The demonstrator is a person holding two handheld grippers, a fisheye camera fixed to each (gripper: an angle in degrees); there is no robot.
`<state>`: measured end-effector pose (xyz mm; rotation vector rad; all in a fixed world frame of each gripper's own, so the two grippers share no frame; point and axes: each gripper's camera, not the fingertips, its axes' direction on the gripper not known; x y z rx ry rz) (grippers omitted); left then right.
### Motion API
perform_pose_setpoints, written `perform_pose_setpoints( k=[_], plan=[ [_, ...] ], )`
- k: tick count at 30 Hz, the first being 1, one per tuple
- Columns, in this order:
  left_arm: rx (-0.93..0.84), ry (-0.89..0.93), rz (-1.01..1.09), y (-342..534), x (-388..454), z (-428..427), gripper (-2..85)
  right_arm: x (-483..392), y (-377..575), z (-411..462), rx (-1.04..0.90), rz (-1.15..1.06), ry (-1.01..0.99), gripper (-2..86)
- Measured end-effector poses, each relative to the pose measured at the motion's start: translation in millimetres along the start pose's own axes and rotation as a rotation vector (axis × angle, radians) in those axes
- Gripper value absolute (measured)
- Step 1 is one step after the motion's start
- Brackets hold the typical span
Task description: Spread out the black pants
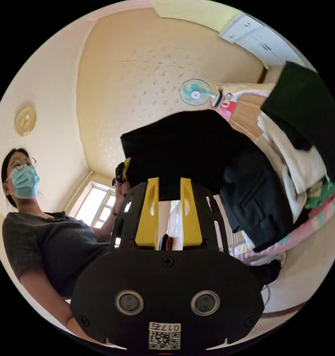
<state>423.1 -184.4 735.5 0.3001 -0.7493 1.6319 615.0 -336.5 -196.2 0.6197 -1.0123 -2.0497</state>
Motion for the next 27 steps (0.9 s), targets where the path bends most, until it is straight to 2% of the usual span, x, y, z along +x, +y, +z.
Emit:
perform_pose_setpoints(
  k=[4,7,10,12,14,16,17,19,24,27],
  plan=[
    [0.095,0.217,0.010,-14,23,-52,2.0,75,61,0,0.175,0.313,-0.340,15.1],
    [0.132,0.343,0.018,-11,42,-89,2.8,116,93,38,0.203,0.515,-0.426,19.9],
    [0.100,0.387,0.057,-5,70,-121,3.3,151,115,83,0.322,0.646,-0.585,24.5],
    [0.073,0.400,0.077,0,86,-139,3.4,163,117,115,0.329,0.656,-0.607,26.7],
    [0.056,0.397,0.093,7,105,-166,3.5,168,118,145,0.399,0.615,-0.652,27.6],
    [0.048,0.395,0.105,15,117,-186,3.6,172,119,188,0.540,0.498,-0.866,25.4],
    [0.046,0.395,0.115,20,122,-201,3.6,170,120,197,0.586,0.464,-0.912,24.1],
    [0.066,0.403,0.103,29,123,-230,3.6,149,120,220,0.725,0.242,-1.055,9.7],
    [0.257,0.397,0.084,65,101,-350,3.7,72,122,221,0.700,-0.127,-1.052,7.1],
    [0.412,0.305,0.059,107,79,-433,3.9,-6,129,216,0.619,-0.395,-0.970,6.9]
  ],
)
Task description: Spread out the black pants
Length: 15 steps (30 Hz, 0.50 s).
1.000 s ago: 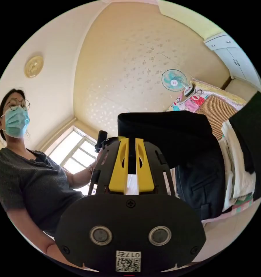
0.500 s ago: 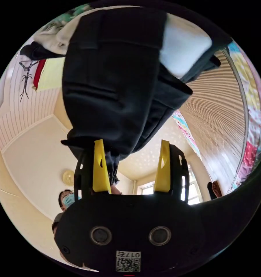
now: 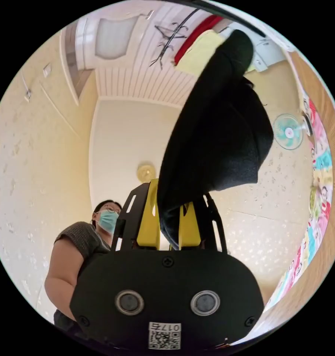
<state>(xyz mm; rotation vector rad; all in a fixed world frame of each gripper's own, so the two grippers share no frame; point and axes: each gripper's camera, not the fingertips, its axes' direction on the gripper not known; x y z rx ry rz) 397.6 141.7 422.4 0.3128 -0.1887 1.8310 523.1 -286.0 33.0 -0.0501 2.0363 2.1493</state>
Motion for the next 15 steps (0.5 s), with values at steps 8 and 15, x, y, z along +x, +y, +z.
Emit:
perform_pose_setpoints(
  k=[8,15],
  plan=[
    [-0.051,-0.433,-0.101,78,-33,-138,5.6,-67,77,194,-0.493,-0.230,-0.003,7.5],
    [-0.036,-0.707,-0.312,140,-62,-136,9.2,-64,206,333,-0.965,-0.350,0.226,7.0]
  ],
)
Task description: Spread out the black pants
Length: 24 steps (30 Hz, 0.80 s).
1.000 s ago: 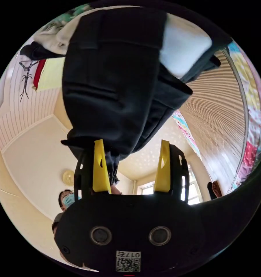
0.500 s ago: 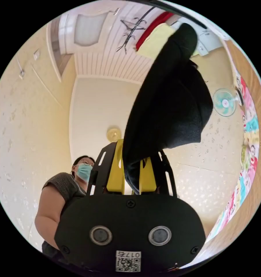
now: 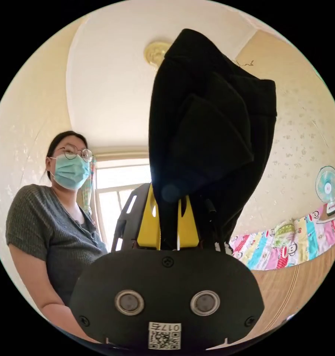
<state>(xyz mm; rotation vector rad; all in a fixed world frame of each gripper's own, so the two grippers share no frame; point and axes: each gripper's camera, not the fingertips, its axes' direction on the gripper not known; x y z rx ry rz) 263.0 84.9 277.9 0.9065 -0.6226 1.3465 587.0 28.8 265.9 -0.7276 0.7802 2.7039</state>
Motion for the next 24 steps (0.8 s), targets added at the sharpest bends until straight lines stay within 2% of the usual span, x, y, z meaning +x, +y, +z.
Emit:
perform_pose_setpoints(
  k=[1,2,4,6,8,10,12,15,16,18,20,24],
  plan=[
    [0.090,0.003,-0.098,13,-2,-10,9.7,-4,5,32,-0.095,-0.011,0.053,6.9],
    [0.222,0.112,-0.101,25,3,-24,9.1,-6,10,49,-0.145,-0.017,0.078,6.8],
    [0.369,0.210,-0.007,37,26,-43,8.1,-13,44,119,-0.358,-0.042,0.178,6.4],
    [0.368,0.183,0.071,33,62,-48,7.7,-13,83,171,-0.505,-0.044,0.241,6.0],
    [0.284,0.121,0.266,21,130,-35,8.3,-8,131,221,-0.648,-0.019,0.300,5.6],
    [0.226,0.109,0.380,15,176,-14,12.3,-7,206,283,-0.858,-0.062,0.396,4.9],
    [0.185,0.062,0.400,7,204,12,16.7,-7,261,321,-0.977,-0.086,0.397,4.2],
    [0.140,-0.081,0.258,-6,202,55,18.5,-1,338,367,-1.076,0.027,0.267,2.6],
    [0.114,-0.178,0.150,-9,187,72,17.9,-1,363,383,-1.130,0.033,0.240,2.2],
    [0.068,-0.231,-0.030,-7,154,89,15.4,-4,397,403,-1.221,0.028,0.212,1.7],
    [0.012,-0.135,-0.148,5,113,96,11.1,-5,420,414,-1.267,0.047,0.187,1.4],
    [-0.011,0.104,-0.230,21,80,90,4.6,-3,433,422,-1.248,0.110,0.157,1.1]
  ],
)
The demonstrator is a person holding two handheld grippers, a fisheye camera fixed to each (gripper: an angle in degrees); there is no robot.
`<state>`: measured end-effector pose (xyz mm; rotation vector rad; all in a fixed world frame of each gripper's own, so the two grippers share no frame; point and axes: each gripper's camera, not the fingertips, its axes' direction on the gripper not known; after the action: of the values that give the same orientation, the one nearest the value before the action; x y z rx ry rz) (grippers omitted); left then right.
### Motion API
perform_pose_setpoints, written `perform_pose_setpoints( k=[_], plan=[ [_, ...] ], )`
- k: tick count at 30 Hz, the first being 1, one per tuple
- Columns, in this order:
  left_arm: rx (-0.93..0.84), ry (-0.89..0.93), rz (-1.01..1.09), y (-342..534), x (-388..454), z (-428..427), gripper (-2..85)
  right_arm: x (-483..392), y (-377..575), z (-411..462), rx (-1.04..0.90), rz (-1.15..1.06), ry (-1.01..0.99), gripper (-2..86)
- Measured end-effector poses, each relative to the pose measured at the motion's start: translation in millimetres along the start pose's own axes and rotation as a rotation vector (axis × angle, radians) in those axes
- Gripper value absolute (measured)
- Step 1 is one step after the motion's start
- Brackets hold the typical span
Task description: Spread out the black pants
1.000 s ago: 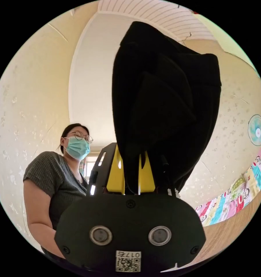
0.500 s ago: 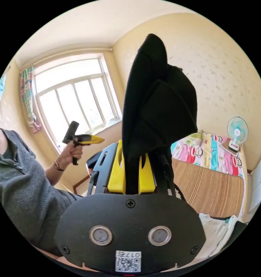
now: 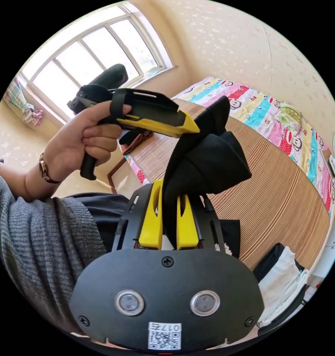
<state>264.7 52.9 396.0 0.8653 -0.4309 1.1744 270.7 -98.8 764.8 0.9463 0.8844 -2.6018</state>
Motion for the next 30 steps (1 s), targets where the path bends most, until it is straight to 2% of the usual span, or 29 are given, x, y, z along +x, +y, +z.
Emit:
perform_pose_setpoints(
  k=[2,6,11,13,15,21,23,26,28,30],
  plan=[
    [-0.008,0.064,0.094,5,10,-11,3.1,-4,-2,-2,0.024,-0.007,0.022,1.1],
    [0.010,0.026,0.175,15,41,-32,4.3,-34,-13,5,0.022,-0.088,0.190,1.0],
    [0.073,-0.252,0.088,31,64,-42,23.7,-80,-21,35,-0.016,-0.210,0.400,1.0],
    [0.036,-0.235,0.066,34,61,-38,24.1,-96,-24,54,-0.070,-0.267,0.493,1.2],
    [0.040,-0.202,0.034,39,55,-40,23.0,-100,-24,59,-0.086,-0.276,0.498,1.3],
    [0.015,-0.017,0.052,61,34,-59,10.5,-98,-10,46,-0.050,-0.221,0.404,2.7],
    [0.025,0.099,0.043,73,24,-71,4.8,-95,-3,31,0.004,-0.202,0.338,3.9],
    [0.055,0.206,0.126,90,27,-90,3.8,-71,10,-6,0.148,-0.111,0.075,5.7],
    [0.091,0.208,0.183,101,33,-106,3.7,-32,32,-42,0.358,-0.009,-0.263,5.1],
    [0.124,0.204,0.242,110,38,-125,3.6,0,49,-55,0.471,0.095,-0.437,4.2]
  ],
)
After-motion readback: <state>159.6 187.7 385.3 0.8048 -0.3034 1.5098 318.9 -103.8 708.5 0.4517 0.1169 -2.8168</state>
